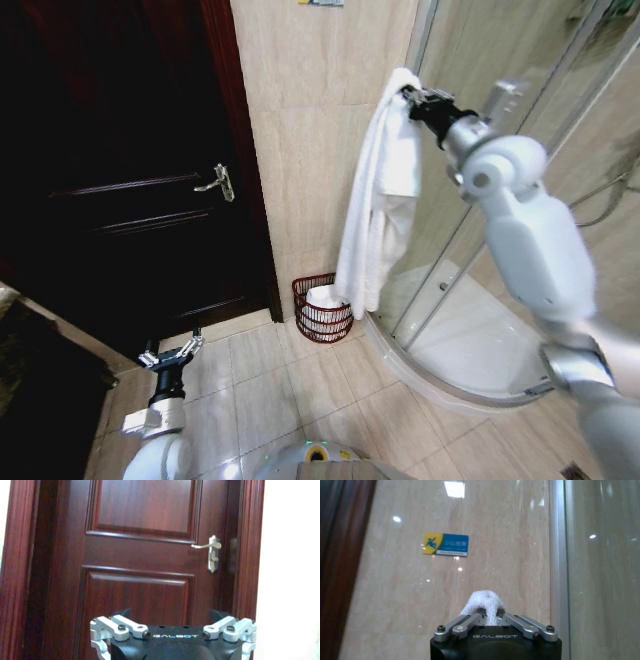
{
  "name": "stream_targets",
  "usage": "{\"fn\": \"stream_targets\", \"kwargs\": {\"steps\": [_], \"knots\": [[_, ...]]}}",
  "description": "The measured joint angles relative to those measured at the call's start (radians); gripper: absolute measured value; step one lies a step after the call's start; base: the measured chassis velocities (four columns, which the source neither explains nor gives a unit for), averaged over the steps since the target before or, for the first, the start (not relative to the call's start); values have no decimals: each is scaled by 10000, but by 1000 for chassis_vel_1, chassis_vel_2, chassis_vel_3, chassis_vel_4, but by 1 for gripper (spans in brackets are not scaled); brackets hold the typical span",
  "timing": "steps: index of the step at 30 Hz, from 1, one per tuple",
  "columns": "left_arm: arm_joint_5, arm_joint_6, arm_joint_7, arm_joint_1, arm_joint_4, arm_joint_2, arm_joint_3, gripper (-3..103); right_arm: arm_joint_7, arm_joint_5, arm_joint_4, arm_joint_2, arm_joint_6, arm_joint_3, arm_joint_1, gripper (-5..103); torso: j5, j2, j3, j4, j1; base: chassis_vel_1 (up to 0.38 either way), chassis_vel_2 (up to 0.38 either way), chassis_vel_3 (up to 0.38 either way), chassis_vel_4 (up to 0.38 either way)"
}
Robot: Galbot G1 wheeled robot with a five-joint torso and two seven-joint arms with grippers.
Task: Discard the used towel into the hamper.
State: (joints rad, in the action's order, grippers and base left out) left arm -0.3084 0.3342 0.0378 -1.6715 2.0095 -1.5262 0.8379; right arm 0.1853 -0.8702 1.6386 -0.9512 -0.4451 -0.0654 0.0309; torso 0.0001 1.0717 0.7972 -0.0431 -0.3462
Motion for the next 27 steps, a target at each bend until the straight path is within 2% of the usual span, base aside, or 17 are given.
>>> {"fn": "stream_targets", "kwargs": {"steps": [5, 12, 20, 22, 27], "knots": [[-164, 1, -2, -153, 306, -56, 300, 100, -69, 490, -1196, -743, 148, 340, 1031, 5, -2, -4, -4, 0, 4, 0, 0, 0, 0], [-191, 94, 0, -282, 425, -253, 446, 100, -367, 936, -1953, -912, 126, 511, 1500, 5, 1, -9, -7, 1, 7, 0, 0, 0, 0], [-47, 109, -42, -294, 505, -161, 302, 100, -632, 889, -1697, -887, 201, 611, 598, 5, 2, -13, -9, 3, 8, 0, 0, 0, 0], [11, 68, -85, -264, 555, -164, 245, 100, -1012, 1108, -1676, -976, 535, 691, 188, 5, 1, -13, -9, 3, 9, 0, 0, 0, 0], [154, 50, -166, -299, 664, -261, 153, 100, -1334, 1555, -1995, -1324, 953, 713, -191, 5, -1, -15, -10, 2, 9, 0, 0, 0, 0]]}}
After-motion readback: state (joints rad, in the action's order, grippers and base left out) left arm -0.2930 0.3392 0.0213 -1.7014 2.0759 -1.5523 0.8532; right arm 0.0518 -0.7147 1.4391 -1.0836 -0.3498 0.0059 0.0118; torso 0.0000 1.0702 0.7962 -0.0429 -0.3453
